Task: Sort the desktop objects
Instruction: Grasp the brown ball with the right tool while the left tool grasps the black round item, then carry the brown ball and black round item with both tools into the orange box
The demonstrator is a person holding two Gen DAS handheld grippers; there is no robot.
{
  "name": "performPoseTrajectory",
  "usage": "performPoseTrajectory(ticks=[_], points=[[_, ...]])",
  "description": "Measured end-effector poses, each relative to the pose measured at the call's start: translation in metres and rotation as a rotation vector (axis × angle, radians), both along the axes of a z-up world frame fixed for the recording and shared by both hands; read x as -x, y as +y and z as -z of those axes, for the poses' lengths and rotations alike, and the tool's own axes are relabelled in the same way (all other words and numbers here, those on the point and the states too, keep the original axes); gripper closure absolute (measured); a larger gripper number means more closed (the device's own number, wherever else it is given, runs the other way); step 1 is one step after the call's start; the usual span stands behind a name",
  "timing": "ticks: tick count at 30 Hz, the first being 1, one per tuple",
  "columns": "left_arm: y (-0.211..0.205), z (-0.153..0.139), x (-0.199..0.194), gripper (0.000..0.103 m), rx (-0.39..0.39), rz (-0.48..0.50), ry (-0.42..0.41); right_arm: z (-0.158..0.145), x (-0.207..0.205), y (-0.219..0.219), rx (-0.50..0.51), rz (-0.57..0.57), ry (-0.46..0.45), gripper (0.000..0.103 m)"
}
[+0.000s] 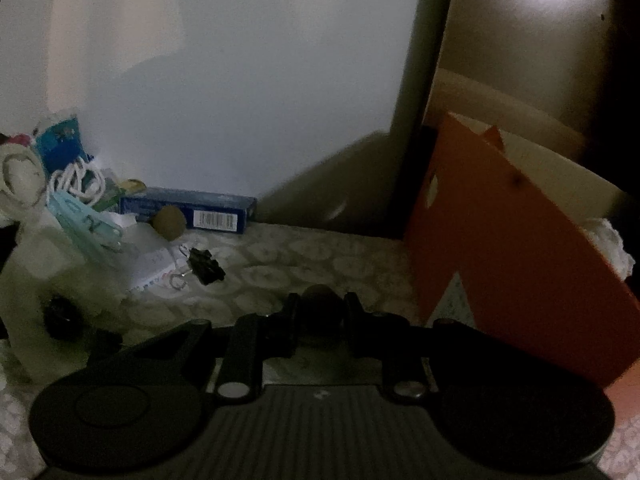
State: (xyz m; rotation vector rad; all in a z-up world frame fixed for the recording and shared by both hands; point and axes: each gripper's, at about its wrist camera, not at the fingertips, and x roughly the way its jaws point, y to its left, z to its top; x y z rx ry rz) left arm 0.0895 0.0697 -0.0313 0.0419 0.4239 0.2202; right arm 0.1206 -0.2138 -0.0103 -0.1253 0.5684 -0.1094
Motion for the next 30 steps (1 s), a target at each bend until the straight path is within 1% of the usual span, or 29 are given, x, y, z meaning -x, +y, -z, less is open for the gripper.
performPoseTrajectory(ticks=[9,15,19,23,30], points=[[-0.001,-0.012,0.019,0.068,0.018,0.002,-0.040,-0.013,0.035,0.013,-0.006,-0.074,-0.042,0.084],[-0.007,-0.017,0.041,0.068,0.006,0.001,-0.062,-0.027,0.065,0.021,-0.028,-0.137,-0.071,0.084],[-0.011,-0.026,0.054,0.068,-0.016,-0.005,-0.110,-0.033,0.077,0.021,-0.042,-0.156,-0.084,0.084],[-0.016,-0.036,0.064,0.068,-0.021,0.002,-0.142,-0.040,0.088,0.020,-0.053,-0.162,-0.106,0.084],[-0.031,-0.048,0.073,0.068,-0.043,0.038,-0.206,-0.053,0.103,0.013,-0.075,-0.171,-0.148,0.084]])
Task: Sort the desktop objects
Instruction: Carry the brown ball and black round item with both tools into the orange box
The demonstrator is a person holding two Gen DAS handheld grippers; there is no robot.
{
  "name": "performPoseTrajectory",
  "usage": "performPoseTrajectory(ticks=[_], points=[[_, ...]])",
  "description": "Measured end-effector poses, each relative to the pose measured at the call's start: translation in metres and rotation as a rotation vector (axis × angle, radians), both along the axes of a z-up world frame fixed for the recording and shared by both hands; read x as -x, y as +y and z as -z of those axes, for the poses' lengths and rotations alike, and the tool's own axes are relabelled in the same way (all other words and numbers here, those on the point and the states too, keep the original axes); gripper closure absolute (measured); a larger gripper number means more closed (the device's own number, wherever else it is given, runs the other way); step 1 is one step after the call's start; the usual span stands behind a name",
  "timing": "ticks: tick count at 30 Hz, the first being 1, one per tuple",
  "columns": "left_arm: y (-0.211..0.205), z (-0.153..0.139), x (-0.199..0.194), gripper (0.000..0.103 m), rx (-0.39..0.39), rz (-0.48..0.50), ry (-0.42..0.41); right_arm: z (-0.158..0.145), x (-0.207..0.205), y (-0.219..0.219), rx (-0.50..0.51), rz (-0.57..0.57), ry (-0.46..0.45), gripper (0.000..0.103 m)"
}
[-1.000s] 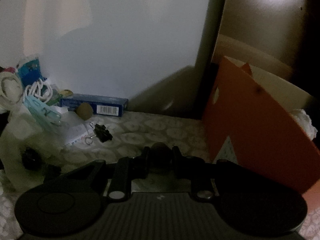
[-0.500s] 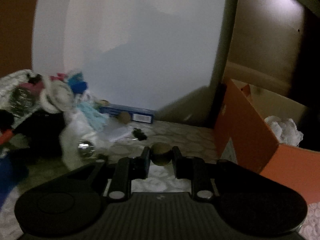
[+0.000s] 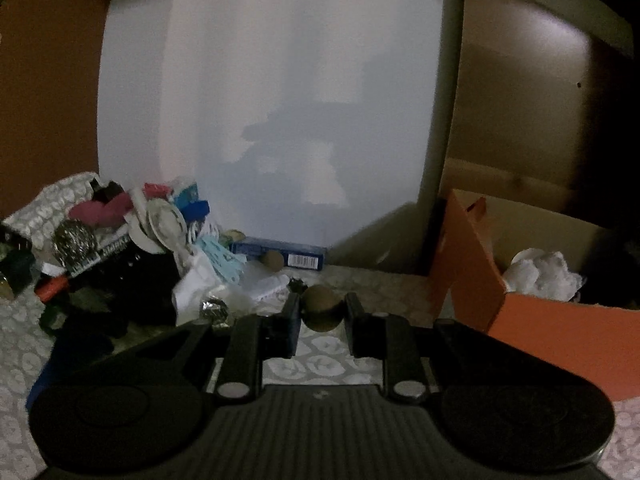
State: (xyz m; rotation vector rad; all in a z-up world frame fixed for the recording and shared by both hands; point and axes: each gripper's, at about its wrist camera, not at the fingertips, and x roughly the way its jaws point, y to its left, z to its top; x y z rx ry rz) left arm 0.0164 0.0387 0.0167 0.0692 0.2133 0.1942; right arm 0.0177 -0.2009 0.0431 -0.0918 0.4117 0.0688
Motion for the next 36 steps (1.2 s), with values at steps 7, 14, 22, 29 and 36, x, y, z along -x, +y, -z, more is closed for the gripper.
performPoseTrajectory(ticks=[7,14,22,29,36], points=[[-0.020,-0.008,0.004,0.068,-0.012,0.038,-0.020,-0.010,0.012,-0.007,-0.020,-0.005,-0.026,0.084],[-0.036,-0.012,0.004,0.068,-0.028,0.080,-0.044,-0.022,0.024,-0.017,-0.043,-0.015,-0.064,0.084],[-0.062,-0.024,0.005,0.068,-0.041,0.140,-0.073,-0.040,0.034,-0.032,-0.067,-0.015,-0.114,0.084],[-0.095,-0.033,-0.003,0.068,-0.051,0.199,-0.087,-0.053,0.042,-0.056,-0.081,0.005,-0.160,0.084],[-0.146,-0.049,-0.007,0.068,-0.053,0.296,-0.128,-0.067,0.054,-0.103,-0.095,0.073,-0.216,0.084]])
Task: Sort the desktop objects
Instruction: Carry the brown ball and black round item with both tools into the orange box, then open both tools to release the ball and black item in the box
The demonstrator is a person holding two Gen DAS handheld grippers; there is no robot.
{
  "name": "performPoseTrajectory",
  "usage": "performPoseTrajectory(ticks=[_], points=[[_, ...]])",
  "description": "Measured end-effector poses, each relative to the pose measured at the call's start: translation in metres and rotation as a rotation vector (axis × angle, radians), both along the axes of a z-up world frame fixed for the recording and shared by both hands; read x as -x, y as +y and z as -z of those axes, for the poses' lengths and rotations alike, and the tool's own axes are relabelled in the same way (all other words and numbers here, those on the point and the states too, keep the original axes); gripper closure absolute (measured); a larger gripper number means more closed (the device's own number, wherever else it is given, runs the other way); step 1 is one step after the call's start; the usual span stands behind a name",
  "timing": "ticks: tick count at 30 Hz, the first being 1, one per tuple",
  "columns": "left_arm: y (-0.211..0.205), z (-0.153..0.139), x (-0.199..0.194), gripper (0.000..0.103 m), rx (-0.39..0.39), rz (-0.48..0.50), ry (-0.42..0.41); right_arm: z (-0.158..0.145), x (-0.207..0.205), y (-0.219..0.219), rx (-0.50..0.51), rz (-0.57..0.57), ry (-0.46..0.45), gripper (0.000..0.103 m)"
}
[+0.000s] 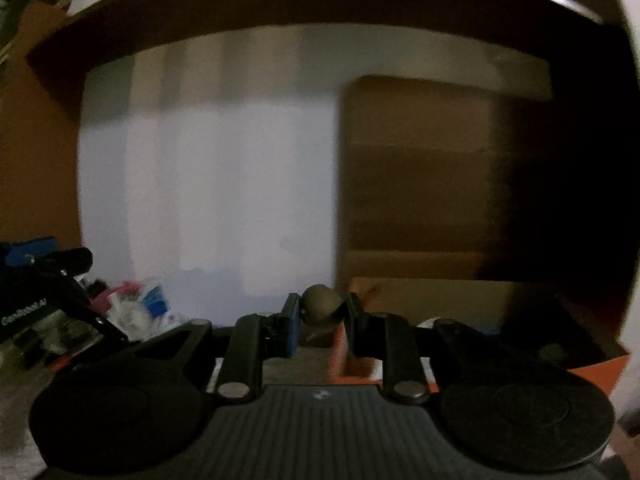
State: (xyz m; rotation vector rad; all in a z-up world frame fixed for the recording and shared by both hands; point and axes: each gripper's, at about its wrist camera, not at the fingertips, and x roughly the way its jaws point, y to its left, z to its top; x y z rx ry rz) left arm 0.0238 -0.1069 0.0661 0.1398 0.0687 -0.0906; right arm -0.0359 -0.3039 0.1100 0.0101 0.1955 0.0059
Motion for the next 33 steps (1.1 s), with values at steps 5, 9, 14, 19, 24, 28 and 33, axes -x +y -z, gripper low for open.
performPoseTrajectory(ticks=[5,9,14,19,24,28,33], points=[[-0.049,-0.011,-0.013,0.068,0.012,0.095,-0.014,-0.010,0.003,-0.047,-0.013,0.088,-0.035,0.084],[-0.089,-0.012,-0.025,0.068,0.018,0.160,-0.020,-0.011,0.001,-0.084,-0.031,0.148,-0.047,0.083],[-0.124,-0.009,-0.039,0.068,0.016,0.212,-0.014,-0.006,-0.010,-0.115,-0.046,0.181,-0.046,0.083],[-0.147,-0.008,-0.052,0.068,0.006,0.245,-0.012,0.000,-0.024,-0.138,-0.050,0.193,-0.033,0.083],[-0.167,-0.007,-0.067,0.068,-0.005,0.269,-0.018,0.004,-0.047,-0.154,-0.059,0.194,-0.018,0.083],[-0.179,0.000,-0.081,0.068,-0.007,0.273,-0.026,0.009,-0.068,-0.163,-0.066,0.205,0.002,0.083],[-0.187,0.009,-0.099,0.068,-0.018,0.262,-0.007,0.017,-0.092,-0.175,-0.081,0.229,0.029,0.083]])
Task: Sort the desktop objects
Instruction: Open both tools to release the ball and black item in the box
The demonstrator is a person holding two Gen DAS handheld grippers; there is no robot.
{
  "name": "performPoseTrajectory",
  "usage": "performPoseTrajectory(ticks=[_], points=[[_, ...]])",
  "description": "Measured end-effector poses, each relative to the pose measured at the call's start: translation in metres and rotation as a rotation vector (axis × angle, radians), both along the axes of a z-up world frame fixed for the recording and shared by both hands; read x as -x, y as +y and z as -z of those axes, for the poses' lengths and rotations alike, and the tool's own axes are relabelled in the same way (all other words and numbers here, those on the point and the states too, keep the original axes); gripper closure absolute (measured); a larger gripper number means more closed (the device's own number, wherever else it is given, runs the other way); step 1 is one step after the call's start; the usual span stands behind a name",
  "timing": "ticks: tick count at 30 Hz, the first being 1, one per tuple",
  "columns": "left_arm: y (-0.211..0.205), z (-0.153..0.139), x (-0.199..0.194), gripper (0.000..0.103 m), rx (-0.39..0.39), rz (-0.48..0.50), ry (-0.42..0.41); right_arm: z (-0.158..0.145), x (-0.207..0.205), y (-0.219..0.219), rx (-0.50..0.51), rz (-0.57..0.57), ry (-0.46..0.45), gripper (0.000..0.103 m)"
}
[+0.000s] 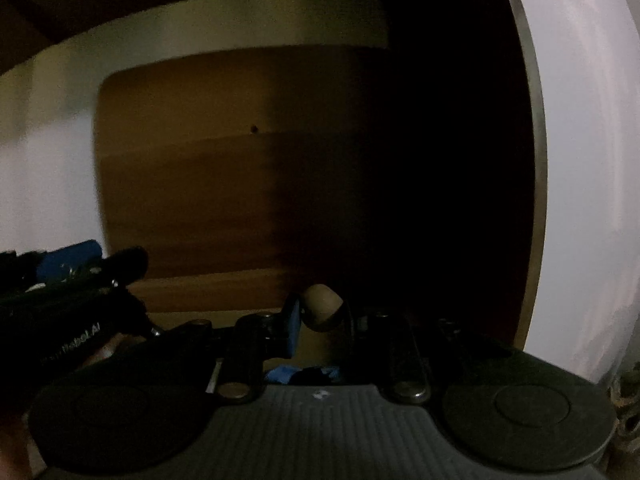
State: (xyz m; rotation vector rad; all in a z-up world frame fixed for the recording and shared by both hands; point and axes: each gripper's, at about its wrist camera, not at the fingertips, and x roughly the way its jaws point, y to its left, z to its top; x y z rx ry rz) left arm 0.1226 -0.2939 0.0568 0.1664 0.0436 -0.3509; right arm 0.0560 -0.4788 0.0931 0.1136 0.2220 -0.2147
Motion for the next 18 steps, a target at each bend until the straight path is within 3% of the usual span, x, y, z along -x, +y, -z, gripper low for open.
performPoseTrajectory(ticks=[13,14,15,16,18], points=[[-0.007,0.005,-0.027,0.067,-0.036,-0.031,0.109,0.014,-0.041,-0.012,-0.036,0.019,0.086,0.083],[-0.007,0.005,-0.029,0.062,-0.037,-0.028,0.119,0.015,-0.044,-0.013,-0.039,0.012,0.095,0.082],[-0.007,0.004,-0.030,0.037,-0.039,-0.023,0.128,0.015,-0.044,-0.012,-0.041,0.012,0.094,0.082],[-0.005,0.002,-0.029,0.016,-0.028,-0.021,0.127,0.014,-0.042,-0.012,-0.037,0.018,0.086,0.079],[-0.001,-0.001,-0.025,0.010,0.001,-0.041,0.106,0.014,-0.036,-0.012,-0.036,0.060,0.048,0.030]])
